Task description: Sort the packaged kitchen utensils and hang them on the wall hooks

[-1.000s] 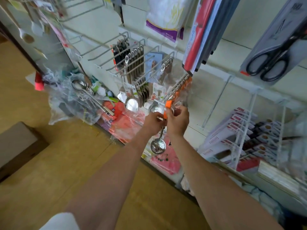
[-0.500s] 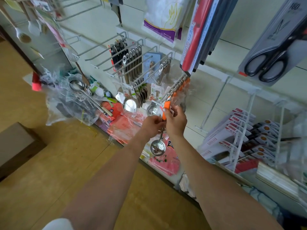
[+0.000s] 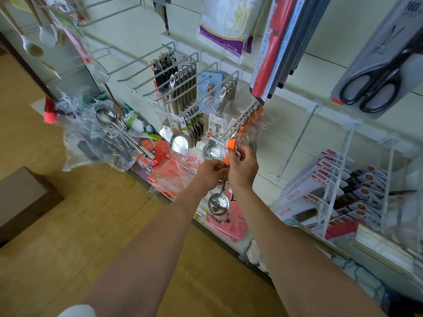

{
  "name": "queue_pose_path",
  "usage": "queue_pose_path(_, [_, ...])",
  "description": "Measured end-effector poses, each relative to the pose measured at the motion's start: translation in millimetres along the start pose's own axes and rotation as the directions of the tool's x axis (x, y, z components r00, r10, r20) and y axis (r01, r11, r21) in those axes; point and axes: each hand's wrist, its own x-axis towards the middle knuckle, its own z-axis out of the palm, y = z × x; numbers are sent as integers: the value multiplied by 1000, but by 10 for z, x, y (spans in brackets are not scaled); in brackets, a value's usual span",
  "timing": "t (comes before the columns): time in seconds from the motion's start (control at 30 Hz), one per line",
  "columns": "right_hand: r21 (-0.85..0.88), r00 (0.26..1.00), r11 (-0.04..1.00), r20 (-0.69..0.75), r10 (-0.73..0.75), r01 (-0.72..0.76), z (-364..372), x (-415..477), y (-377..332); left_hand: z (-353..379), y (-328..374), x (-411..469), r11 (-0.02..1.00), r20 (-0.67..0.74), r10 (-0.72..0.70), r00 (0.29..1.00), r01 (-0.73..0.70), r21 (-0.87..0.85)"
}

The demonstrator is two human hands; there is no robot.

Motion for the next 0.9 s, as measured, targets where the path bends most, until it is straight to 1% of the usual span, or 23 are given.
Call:
queue_pose_path(0.17, [5,997,1000,-68,20,-19,-22,-59,-37,-18,15,-43,1000,25,4,1000,-4,-13])
queue_pose_path(0.23, [-35,997,999,-71,-2,0,-34,-95,-38,-43,17,-89,1000,36,12,999,-12,1])
queue_pose_path(0.3, [-64,999,998,-31,-26,24,-50,-134,-26,-55,25,-161,1000,41,20,999,-20,8])
queue_pose_path(0.4, [-11,1000,1000,30,1,0,-79,-221,-9,-78,2,-289,999,46,30,998,-32,24])
queue_pose_path(0.53, [21,998,1000,56,6,-7,-88,-453,-111,-180,-29,-528,999,37,26,999,-27,47])
queue_pose_path(0.67, [29,997,1000,83,9,-11,-92,-742,-238,-340,-41,-828,996,63,45,997,-49,78])
queue_pose_path(0.8, [15,992,1000,123,-12,10,-15,-1108,-412,-583,-89,-1183,998,19,16,1000,-17,68])
queue_pose_path(0.9, [29,983,1000,184,6,-11,137,-1435,-628,-880,-79,-1515,994,-12,36,999,-34,100])
